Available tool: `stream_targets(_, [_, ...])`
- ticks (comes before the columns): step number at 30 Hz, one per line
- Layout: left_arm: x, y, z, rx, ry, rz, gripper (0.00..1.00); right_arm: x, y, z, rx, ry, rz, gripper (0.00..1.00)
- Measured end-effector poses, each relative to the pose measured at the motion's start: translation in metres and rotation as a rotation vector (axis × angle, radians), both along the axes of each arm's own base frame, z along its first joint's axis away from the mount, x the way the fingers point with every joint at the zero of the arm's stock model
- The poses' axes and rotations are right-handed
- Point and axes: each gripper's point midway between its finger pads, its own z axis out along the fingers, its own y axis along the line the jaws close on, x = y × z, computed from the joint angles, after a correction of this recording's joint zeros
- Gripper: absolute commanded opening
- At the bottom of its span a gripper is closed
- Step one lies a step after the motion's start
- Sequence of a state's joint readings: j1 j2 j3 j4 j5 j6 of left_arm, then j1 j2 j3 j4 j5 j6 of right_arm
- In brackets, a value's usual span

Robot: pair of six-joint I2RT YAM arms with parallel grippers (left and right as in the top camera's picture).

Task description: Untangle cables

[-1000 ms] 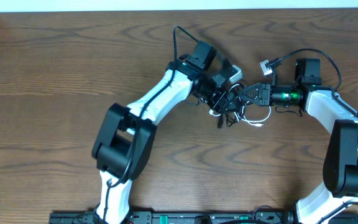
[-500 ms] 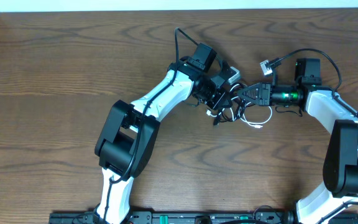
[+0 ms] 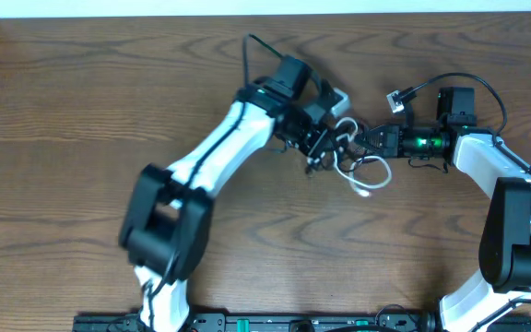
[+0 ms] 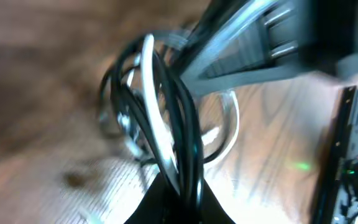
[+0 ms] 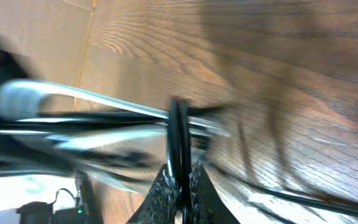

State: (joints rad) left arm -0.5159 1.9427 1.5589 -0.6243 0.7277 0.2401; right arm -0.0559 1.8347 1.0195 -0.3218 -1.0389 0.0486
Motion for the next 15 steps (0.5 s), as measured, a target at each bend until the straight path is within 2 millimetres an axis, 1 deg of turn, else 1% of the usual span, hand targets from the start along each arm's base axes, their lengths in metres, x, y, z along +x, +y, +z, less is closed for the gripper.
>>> stream_targets(4, [-0.005, 0.007, 0.06, -0.059, -0.121, 0.01, 0.07, 0.0, 0.0, 0.0, 0.0, 0.0, 0.0, 0.01])
stream_targets(7, [-0.011, 0.014, 0.091, -0.069, -0.193, 0.025, 0.07, -0.001, 0.0, 0.001, 0.008, 0.003, 0.002, 0.01])
stream_targets(10, [-0.014, 0.025, 0.106, -0.036, -0.24, 0.062, 0.07, -0.001, -0.003, 0.002, 0.021, 0.009, -0.004, 0.01])
stream_targets(12, [-0.014, 0.033, 0.112, -0.005, -0.271, 0.092, 0.08, 0.0, -0.008, 0.003, 0.027, 0.015, -0.018, 0.01])
stream_targets(15, [-0.013, 0.045, 0.117, 0.043, -0.306, 0.133, 0.08, 0.0, -0.012, 0.01, 0.07, 0.011, -0.02, 0.01])
